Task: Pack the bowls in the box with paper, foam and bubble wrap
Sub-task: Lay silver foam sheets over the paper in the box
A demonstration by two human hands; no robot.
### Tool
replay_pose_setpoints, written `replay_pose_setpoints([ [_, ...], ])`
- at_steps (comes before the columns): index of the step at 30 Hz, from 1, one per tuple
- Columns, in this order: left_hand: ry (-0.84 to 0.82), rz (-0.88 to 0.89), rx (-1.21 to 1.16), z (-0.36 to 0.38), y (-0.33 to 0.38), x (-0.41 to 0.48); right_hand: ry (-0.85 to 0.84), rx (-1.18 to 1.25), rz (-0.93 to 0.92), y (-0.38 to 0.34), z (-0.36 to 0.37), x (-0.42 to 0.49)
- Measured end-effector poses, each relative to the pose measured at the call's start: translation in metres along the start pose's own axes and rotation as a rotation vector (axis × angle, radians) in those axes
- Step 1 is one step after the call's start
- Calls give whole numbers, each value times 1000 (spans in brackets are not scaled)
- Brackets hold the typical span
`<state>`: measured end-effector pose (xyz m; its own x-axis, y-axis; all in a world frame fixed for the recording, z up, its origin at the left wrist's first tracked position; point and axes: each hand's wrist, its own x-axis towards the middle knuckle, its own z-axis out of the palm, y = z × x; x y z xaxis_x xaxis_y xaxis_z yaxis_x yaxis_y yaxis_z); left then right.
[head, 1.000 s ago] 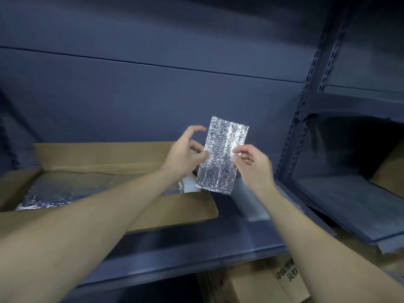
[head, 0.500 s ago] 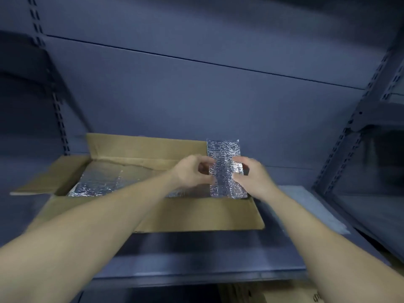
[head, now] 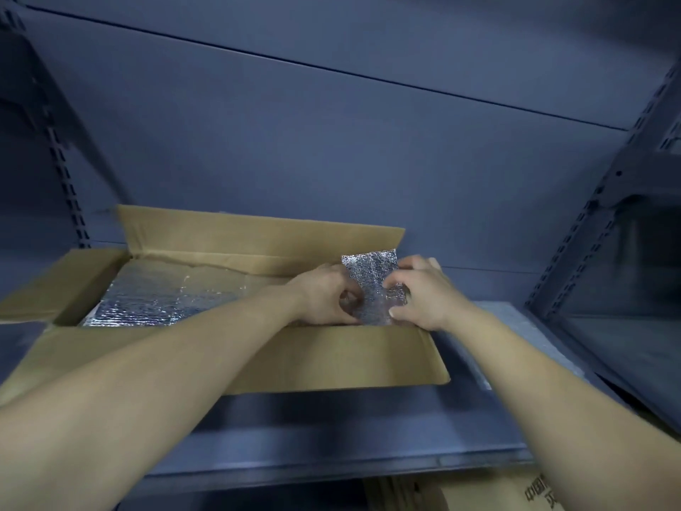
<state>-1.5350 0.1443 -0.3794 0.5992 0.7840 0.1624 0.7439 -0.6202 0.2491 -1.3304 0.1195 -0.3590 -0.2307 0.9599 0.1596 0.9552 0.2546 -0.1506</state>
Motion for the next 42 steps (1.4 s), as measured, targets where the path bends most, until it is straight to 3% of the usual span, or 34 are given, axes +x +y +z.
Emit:
replay_pose_setpoints([
  [3,22,2,10,-6,-3,4,-86,-49,-134,-1,-9,7],
  [9,-89,33,43,-12,-7,16,-334,-267,-194,0,-20,30],
  [15,-241,-4,87,6,-9,25,-376,-320,-265,9,-1,39],
  [20,-276,-4,135,10,-5,27,-418,-539,-245,1,2,39],
  [28,-318,-37,202,13,-7,32,-559,-564,-169,-12,4,44],
  [42,-324,-37,116,11,-12,25,-633,-402,-166,-10,-9,65],
])
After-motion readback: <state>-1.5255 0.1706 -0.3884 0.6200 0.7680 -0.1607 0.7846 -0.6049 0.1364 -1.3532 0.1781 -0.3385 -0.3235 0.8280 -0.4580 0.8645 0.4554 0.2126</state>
